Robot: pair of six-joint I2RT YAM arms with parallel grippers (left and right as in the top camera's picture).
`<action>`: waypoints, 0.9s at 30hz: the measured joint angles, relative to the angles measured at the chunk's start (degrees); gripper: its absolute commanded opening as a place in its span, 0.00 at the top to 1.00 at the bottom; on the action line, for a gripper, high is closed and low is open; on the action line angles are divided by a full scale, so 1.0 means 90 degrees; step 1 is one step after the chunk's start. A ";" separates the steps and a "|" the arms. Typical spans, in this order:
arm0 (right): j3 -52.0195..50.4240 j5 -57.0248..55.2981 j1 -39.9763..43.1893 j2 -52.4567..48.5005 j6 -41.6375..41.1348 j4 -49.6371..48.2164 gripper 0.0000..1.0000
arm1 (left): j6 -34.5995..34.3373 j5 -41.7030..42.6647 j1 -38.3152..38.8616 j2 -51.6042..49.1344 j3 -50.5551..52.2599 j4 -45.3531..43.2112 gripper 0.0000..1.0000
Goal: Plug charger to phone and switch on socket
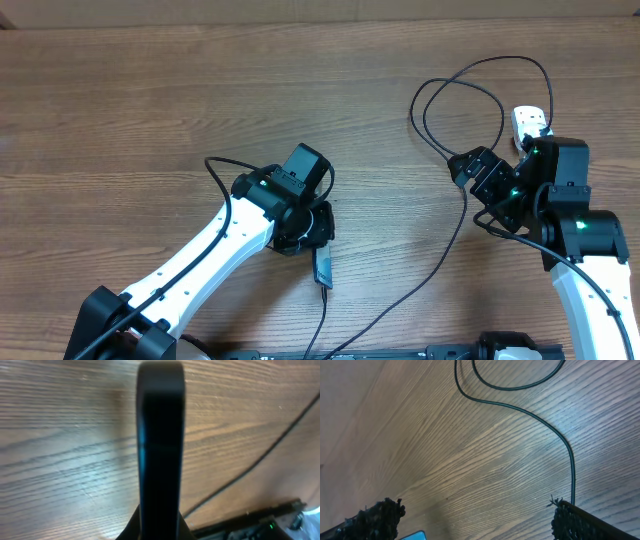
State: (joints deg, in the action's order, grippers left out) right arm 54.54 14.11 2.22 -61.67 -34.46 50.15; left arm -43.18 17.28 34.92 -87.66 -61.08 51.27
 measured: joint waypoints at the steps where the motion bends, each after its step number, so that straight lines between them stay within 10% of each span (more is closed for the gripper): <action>1: 0.0000 0.0000 0.0000 0.0000 0.0000 0.0002 0.00 | -0.0024 -0.0078 0.0000 0.0000 0.0000 -0.0002 0.96; 27: 0.0000 0.0000 0.0000 0.0000 0.0002 0.0002 0.00 | -0.0381 -0.1212 0.0000 -0.0988 0.0000 -0.0051 0.96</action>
State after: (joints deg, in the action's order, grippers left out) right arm 54.54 14.11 2.22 -61.67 -34.44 50.17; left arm -46.61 6.37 34.92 -96.55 -61.08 50.81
